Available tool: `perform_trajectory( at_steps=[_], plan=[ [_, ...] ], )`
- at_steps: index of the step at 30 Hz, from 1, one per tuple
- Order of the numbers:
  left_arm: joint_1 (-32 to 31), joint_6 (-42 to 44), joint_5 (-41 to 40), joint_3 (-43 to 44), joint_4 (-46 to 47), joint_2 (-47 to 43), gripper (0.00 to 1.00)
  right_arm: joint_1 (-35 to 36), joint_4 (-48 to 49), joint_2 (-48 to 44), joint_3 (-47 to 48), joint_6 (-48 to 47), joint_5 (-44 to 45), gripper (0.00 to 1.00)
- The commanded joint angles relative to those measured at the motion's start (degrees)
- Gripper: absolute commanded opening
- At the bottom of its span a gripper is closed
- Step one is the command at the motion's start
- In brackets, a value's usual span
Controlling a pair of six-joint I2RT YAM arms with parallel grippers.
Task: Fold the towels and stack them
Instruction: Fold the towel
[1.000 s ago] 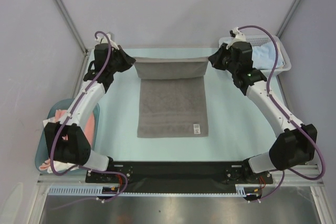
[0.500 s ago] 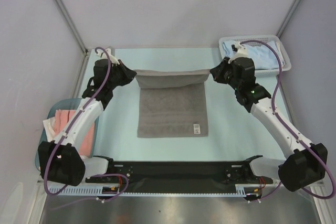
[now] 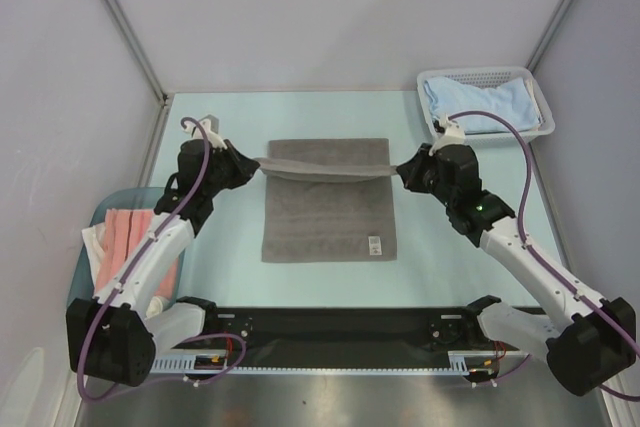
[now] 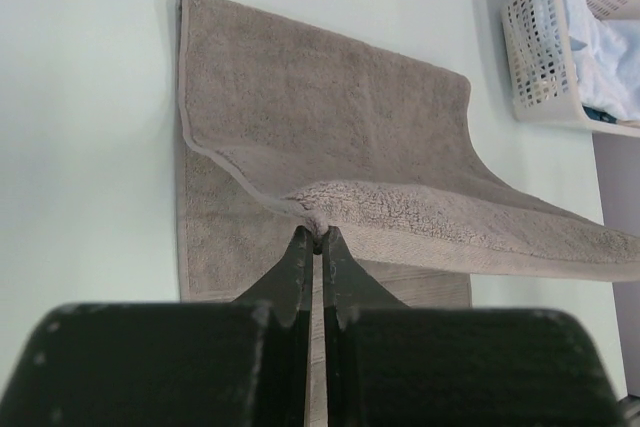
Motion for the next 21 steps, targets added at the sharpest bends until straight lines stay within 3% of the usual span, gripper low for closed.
perform_trajectory(
  at_steps=[1, 21],
  plan=[
    [-0.86, -0.25, -0.67, -1.54, 0.48, -3.17, 0.0, 0.19, 0.91, -2.36, -2.29, 0.59, 2.09, 0.0],
    [-3.5, -3.77, 4.06, -20.16, -6.21, -9.84, 0.0, 4.14, -8.67, -5.71, -16.43, 8.23, -2.3, 0.0]
  ],
)
